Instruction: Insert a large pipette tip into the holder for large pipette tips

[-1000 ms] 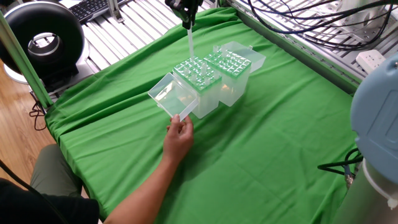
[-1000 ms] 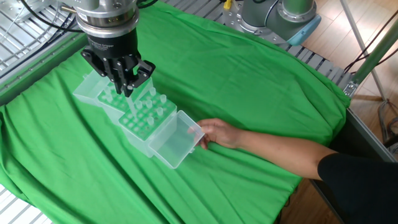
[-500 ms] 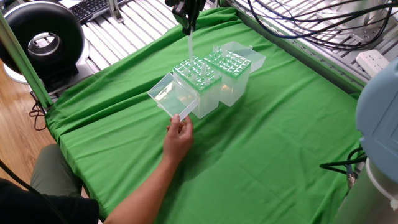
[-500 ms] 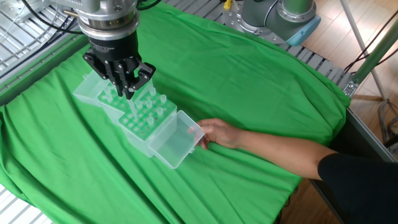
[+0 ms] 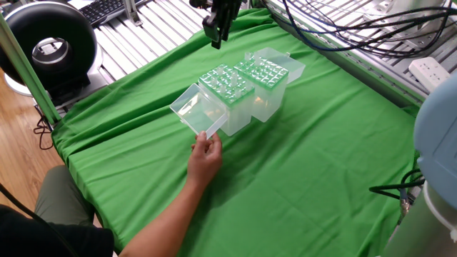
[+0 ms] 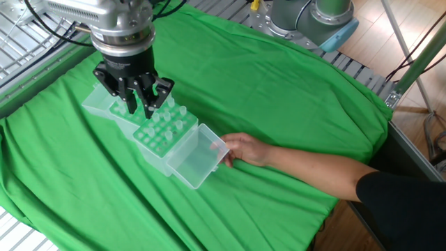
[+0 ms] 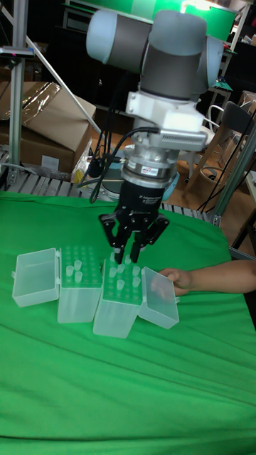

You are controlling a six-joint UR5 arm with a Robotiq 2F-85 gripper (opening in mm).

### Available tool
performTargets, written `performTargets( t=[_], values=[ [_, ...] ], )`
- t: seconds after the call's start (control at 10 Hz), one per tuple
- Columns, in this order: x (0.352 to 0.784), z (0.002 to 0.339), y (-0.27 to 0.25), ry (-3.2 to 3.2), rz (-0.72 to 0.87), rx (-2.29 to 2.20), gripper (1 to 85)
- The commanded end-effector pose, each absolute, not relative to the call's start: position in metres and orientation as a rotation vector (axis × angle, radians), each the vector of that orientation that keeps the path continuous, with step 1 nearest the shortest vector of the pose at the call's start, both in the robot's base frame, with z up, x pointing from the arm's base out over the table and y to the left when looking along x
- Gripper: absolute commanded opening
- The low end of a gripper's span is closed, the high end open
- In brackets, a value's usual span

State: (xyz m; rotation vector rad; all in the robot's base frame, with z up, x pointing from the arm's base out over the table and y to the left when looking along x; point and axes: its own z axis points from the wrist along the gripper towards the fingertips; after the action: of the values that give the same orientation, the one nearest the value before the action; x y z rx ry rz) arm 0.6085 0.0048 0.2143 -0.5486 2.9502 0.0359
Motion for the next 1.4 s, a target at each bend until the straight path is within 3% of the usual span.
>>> performTargets(
  t=[0.0,0.4,1.3],
  values=[
    [0.610,0.193,-0.024,2.925,0.001,-0.604,31.7],
    [0.603,0.174,-0.064,2.910,-0.035,-0.716,30.0],
    [0.594,0.154,-0.074,2.899,0.020,-0.730,30.3]
  ],
)
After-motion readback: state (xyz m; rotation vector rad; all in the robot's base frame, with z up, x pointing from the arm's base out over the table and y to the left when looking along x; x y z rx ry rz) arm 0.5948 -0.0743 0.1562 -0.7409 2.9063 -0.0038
